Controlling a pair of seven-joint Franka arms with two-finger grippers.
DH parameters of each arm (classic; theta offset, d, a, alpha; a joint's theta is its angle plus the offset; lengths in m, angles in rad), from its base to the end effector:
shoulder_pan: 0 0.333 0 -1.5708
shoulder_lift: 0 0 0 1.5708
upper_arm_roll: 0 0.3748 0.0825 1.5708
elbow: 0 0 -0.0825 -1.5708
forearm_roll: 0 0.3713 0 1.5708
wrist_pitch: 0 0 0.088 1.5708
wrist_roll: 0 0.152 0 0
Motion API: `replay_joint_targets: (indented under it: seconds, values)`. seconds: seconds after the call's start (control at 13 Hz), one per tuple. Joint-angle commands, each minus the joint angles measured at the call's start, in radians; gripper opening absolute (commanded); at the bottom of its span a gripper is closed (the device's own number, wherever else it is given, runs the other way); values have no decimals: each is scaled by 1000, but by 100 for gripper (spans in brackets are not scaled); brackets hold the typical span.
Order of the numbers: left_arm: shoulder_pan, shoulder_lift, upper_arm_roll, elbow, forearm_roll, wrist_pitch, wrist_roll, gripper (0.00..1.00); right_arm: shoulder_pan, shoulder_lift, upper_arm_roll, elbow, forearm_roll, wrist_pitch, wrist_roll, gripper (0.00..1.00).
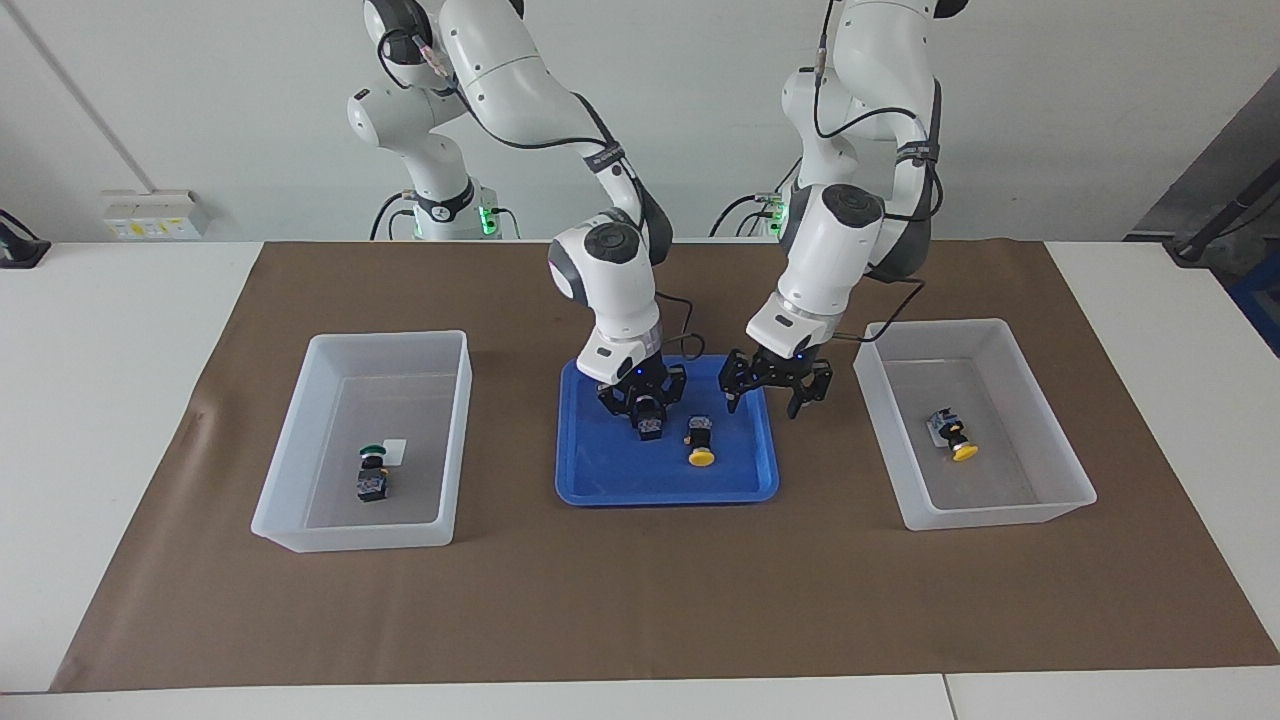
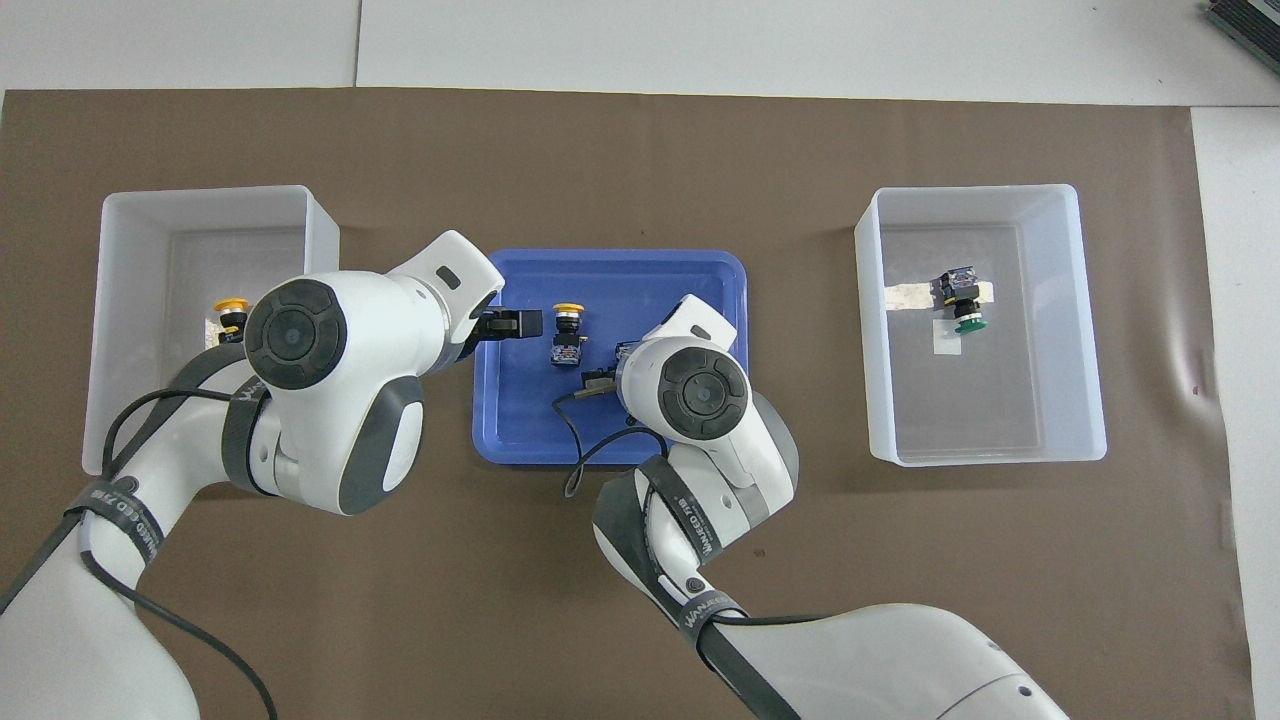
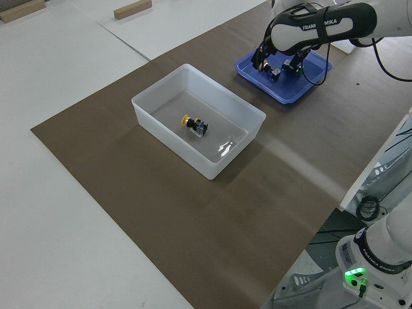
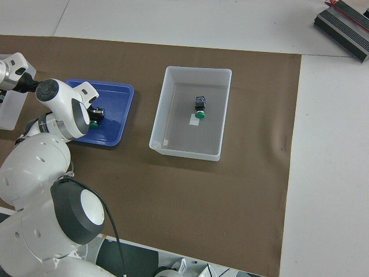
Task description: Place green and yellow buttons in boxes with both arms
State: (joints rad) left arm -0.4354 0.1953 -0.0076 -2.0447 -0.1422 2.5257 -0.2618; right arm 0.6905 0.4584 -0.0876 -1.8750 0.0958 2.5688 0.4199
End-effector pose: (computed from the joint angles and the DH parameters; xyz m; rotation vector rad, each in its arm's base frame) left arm 0.5624 -0.2691 0.3981 2.9279 -0.1121 0.3442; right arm 0.5619 0.3942 0.3095 -2.9846 -0.1827 -0.2943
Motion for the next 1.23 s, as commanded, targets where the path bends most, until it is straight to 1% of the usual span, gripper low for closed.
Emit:
replay_joint_targets:
  seconds: [0.0,0.08,0.23,0.38,0.46,0.54,0.62,0.69,0.77,0.85,0.92,1.0,1.08,1.15]
  values:
    - [-29,24,11,-6,-43,63,-11,100,-35,-62,-1,-6,8,-73,-4,0]
    - [-60,50,12,-3,-46,94,-20,100,-72,-105,-1,-6,8,-123,-9,0]
    - [-86,90,11,8,-46,108,-36,100,-173,-196,-1,-4,7,-221,-51,0]
    - [-114,117,12,6,-46,129,-39,100,-290,-245,-3,14,7,-297,-154,0]
    - [-117,134,12,6,-46,142,-39,94,-346,-253,-3,29,7,-324,-218,0]
    - [-132,142,14,6,-46,143,-37,91,-405,-257,-3,36,7,-332,-295,0]
    - [-140,144,14,5,-46,157,-39,85,-460,-265,-3,33,8,-341,-385,0]
    - [-143,157,14,1,-46,177,-56,71,-503,-268,-3,22,12,-351,-476,0]
    - [-149,159,15,-2,-46,176,-60,58,-531,-273,-3,5,12,-352,-527,0]
    - [-149,158,15,-2,-46,170,-63,38,-546,-288,-3,-31,12,-345,-541,0]
    - [-148,156,15,-2,-46,165,-71,14,-555,-293,-4,-74,12,-332,-544,0]
    - [-148,153,18,1,-46,159,-74,0,-563,-300,-4,-102,12,-328,-561,0]
    - [-140,139,21,3,-45,144,-74,0,-566,-302,-3,-119,12,-319,-590,0]
    - [-131,92,23,1,-45,115,-73,0,-569,-303,-4,-151,12,-294,-616,0]
